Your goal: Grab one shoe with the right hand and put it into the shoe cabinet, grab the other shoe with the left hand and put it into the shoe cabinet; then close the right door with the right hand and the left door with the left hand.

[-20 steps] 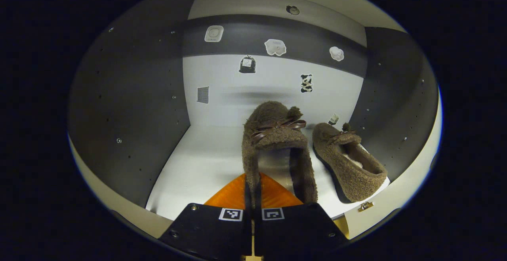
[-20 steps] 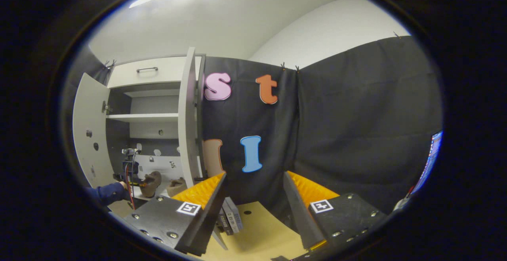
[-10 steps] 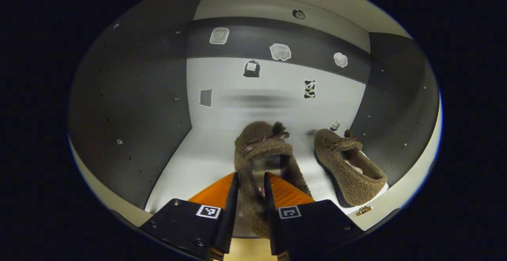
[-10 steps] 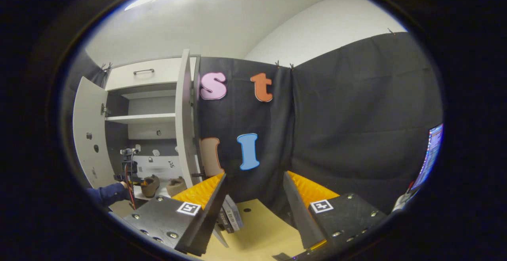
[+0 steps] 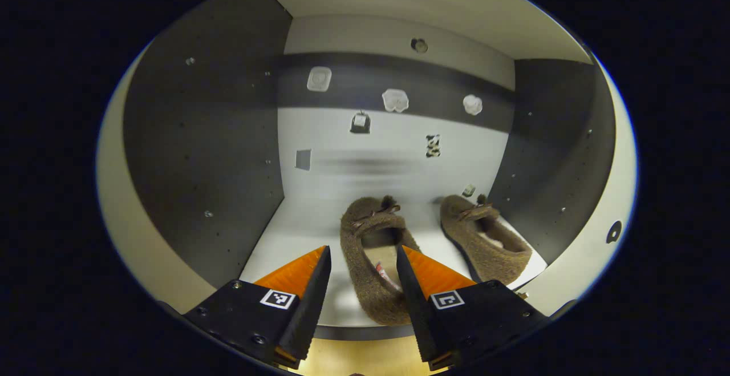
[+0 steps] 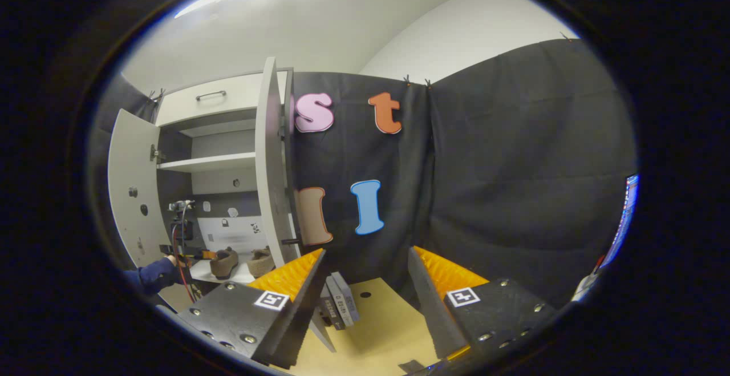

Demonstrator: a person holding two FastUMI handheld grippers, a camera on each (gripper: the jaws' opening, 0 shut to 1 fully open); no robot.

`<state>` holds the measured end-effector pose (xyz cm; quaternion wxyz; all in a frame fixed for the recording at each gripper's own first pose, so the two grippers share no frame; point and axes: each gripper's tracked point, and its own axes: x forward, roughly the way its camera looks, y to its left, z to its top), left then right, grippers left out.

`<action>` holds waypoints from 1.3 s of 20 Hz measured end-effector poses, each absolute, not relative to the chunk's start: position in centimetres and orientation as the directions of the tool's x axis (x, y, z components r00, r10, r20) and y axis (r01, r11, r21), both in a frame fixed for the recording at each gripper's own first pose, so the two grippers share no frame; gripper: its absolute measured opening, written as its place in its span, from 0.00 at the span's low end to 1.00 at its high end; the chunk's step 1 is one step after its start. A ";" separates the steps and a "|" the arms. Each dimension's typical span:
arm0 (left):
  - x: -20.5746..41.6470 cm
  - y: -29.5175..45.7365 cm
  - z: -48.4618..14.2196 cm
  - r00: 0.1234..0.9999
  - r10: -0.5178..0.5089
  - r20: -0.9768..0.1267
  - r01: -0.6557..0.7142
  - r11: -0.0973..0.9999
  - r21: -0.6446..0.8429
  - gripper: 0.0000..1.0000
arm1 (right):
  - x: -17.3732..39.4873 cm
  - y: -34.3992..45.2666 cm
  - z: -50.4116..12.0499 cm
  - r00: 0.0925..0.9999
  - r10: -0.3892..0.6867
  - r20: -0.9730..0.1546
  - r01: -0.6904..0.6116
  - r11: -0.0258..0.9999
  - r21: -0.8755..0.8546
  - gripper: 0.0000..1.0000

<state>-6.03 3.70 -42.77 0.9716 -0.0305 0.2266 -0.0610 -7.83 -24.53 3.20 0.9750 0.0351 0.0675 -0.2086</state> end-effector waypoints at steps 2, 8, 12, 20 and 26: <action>-7.6 3.5 -40.4 0.911 -0.150 -0.385 0.122 0.988 -0.096 0.74 | -6.7 -24.0 2.8 0.914 -0.373 -0.157 0.384 0.922 0.047 0.82; -13.6 3.7 -33.4 0.949 -0.197 -0.244 0.181 0.980 -0.088 0.73 | -3.2 -22.3 1.5 0.941 -0.291 -0.173 0.303 0.952 0.050 0.85; -17.8 4.4 -29.3 0.964 -0.211 -0.160 0.196 0.975 -0.102 0.73 | -1.5 -21.3 0.7 0.951 -0.250 -0.182 0.263 0.963 0.054 0.85; -26.3 5.4 -24.3 0.971 -0.217 -0.096 0.217 0.976 -0.011 0.72 | 1.5 -21.1 -0.7 0.958 -0.223 -0.182 0.232 0.972 0.032 0.82; -31.7 7.7 -22.4 0.981 -0.176 -0.080 0.176 0.984 -0.007 0.72 | 4.6 -22.5 -1.8 0.948 -0.269 -0.172 0.275 0.961 0.010 0.98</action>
